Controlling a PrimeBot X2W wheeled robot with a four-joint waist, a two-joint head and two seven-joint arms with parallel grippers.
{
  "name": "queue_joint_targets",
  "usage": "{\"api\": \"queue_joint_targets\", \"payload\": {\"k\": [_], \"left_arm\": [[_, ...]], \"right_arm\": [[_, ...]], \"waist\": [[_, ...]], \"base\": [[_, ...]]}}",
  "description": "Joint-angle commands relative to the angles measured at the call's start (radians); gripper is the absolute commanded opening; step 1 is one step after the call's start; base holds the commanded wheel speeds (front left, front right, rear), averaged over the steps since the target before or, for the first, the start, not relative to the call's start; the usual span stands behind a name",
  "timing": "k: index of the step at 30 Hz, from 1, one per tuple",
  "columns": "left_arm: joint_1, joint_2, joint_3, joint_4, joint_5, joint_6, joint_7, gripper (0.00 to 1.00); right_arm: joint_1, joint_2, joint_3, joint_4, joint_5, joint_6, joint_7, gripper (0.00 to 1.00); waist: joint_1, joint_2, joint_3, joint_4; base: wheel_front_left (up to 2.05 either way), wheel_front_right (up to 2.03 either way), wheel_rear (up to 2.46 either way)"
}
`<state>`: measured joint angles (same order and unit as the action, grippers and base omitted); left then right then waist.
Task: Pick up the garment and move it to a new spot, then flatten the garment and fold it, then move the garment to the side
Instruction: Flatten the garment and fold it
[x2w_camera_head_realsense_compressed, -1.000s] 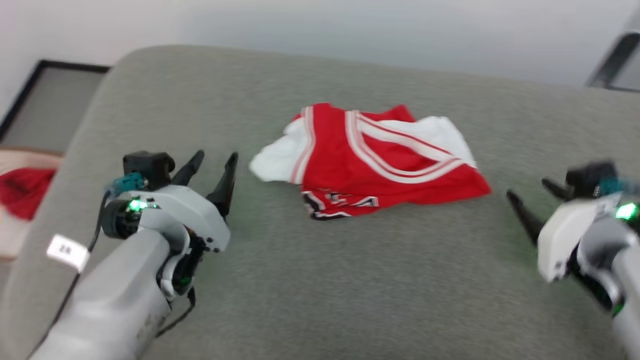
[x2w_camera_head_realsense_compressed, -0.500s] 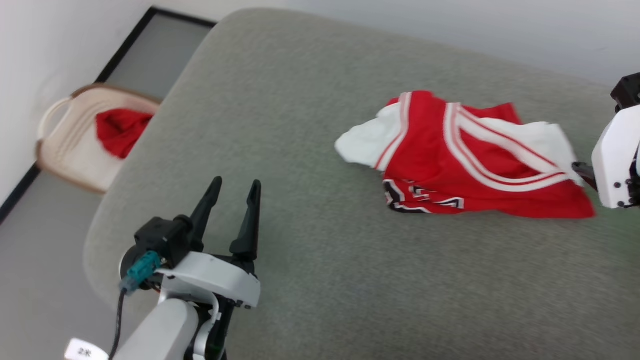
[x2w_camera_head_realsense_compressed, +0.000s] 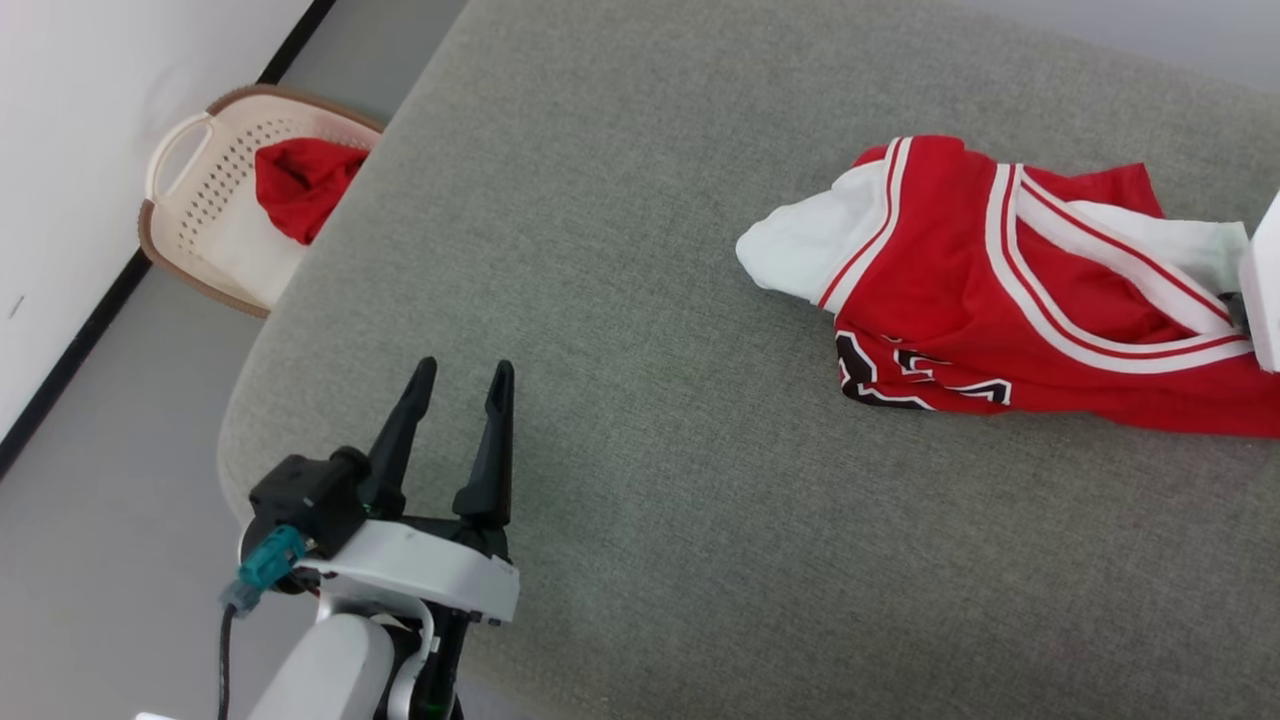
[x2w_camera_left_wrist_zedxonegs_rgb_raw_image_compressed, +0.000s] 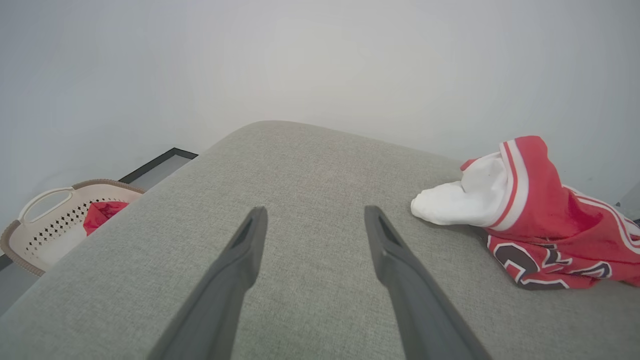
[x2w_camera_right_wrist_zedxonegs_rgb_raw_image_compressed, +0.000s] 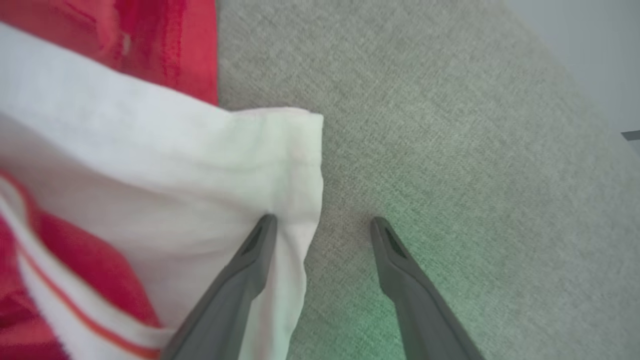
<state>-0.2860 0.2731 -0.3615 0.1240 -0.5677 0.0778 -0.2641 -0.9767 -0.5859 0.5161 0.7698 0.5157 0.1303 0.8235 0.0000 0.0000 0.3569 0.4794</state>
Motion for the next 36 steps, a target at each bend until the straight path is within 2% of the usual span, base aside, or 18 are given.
{"api": "queue_joint_targets", "payload": {"k": [1,5,11,21,28,36], "left_arm": [[0.007,-0.007,0.011,0.003,0.011,-0.01,0.0,1.0],[0.003,-0.022,0.032,0.013,0.03,-0.027,0.0,1.0],[0.016,-0.03,0.057,0.025,0.052,-0.043,0.0,1.0],[0.041,-0.008,0.088,0.011,0.058,-0.035,0.0,1.0],[0.07,0.006,0.104,-0.008,0.048,-0.016,0.003,1.0],[0.091,0.027,0.121,-0.044,0.042,-0.001,0.012,1.0]], "right_arm": [[0.054,0.024,0.033,0.03,0.006,0.001,0.015,0.0],[0.049,0.012,0.041,0.025,0.017,0.0,-0.018,0.0],[0.08,0.014,-0.01,0.01,0.064,0.0,-0.131,0.0],[0.221,-0.042,-0.128,-0.098,0.11,0.0,-0.266,0.0],[0.401,-0.046,-0.358,-0.175,0.108,0.0,-0.35,0.0],[0.564,0.054,-0.696,-0.305,0.015,0.0,-0.459,0.0]], "waist": [[0.0,0.0,0.009,-0.004],[0.0,0.0,0.002,-0.022],[0.0,0.0,-0.037,-0.076],[0.0,0.0,-0.085,-0.199],[0.0,0.0,-0.107,-0.262],[0.0,0.0,-0.116,-0.309]], "base": [[0.0,0.0,0.0],[0.0,0.0,0.0],[0.0,0.0,0.0],[0.0,0.0,0.0],[0.0,0.0,0.0],[0.0,0.0,0.0]]}}
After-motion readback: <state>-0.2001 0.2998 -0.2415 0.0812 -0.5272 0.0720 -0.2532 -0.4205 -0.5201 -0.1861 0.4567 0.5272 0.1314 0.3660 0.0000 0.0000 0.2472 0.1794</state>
